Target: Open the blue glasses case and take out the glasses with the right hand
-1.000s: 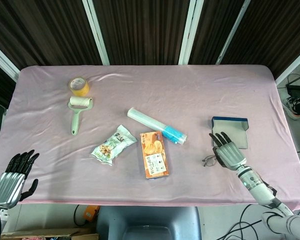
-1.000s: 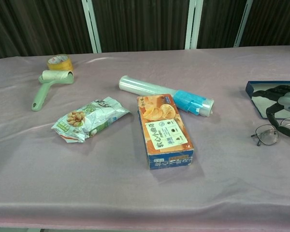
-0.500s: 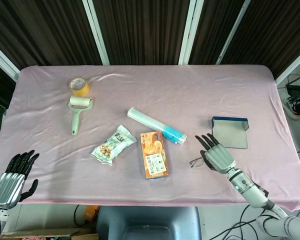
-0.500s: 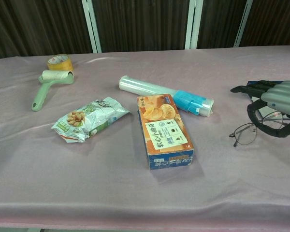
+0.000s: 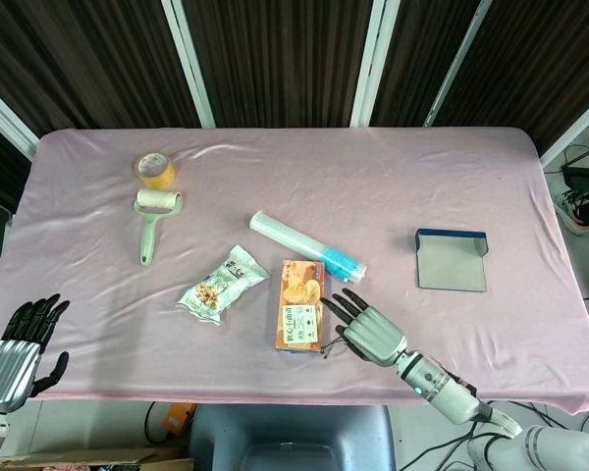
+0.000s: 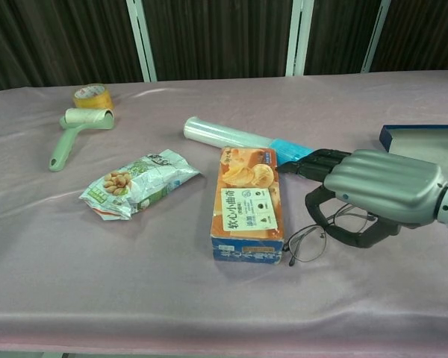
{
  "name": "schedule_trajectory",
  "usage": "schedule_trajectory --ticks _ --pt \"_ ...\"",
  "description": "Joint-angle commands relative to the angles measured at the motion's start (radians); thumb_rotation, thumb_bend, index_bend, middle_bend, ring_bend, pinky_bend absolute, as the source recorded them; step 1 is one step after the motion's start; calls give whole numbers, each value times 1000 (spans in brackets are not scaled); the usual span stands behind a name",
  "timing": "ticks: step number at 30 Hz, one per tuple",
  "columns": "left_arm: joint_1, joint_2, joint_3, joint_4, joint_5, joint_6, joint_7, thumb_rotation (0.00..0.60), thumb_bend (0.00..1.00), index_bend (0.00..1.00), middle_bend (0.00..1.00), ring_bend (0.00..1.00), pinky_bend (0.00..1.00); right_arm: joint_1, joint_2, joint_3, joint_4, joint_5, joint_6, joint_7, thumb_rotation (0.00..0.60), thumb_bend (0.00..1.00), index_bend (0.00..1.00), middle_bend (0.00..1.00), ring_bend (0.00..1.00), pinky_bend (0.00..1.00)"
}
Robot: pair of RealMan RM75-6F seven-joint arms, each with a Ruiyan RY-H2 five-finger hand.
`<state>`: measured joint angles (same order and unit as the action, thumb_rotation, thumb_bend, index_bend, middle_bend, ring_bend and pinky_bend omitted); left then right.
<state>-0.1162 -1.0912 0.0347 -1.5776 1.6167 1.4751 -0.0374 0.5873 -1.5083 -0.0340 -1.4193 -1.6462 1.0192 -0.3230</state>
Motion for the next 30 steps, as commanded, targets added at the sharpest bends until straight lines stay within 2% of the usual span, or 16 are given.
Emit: schedule_trajectory --ticks 1,12,19,26,30 --pt "0 1 -1 1 1 2 -5 600 433 0 0 0 68 7 -15 3 4 10 -14 -6 600 741 730 47 0 0" --pt "1 1 0 4 6 4 -4 600 433 0 0 0 68 37 -97 34 57 66 -67 -48 600 742 715 50 0 0" --pt "-2 1 -1 4 5 -1 -5 600 433 0 0 0 68 33 -77 29 44 99 -83 -77 600 737 477 42 0 0" --pt "-2 -2 -1 2 6 -3 2 600 433 0 0 0 68 20 -30 34 -15 113 -53 -107 600 608 384 11 0 0" --pt "0 -1 0 4 11 4 0 600 433 0 0 0 68 -20 36 37 -82 82 53 -92 600 529 355 2 0 0"
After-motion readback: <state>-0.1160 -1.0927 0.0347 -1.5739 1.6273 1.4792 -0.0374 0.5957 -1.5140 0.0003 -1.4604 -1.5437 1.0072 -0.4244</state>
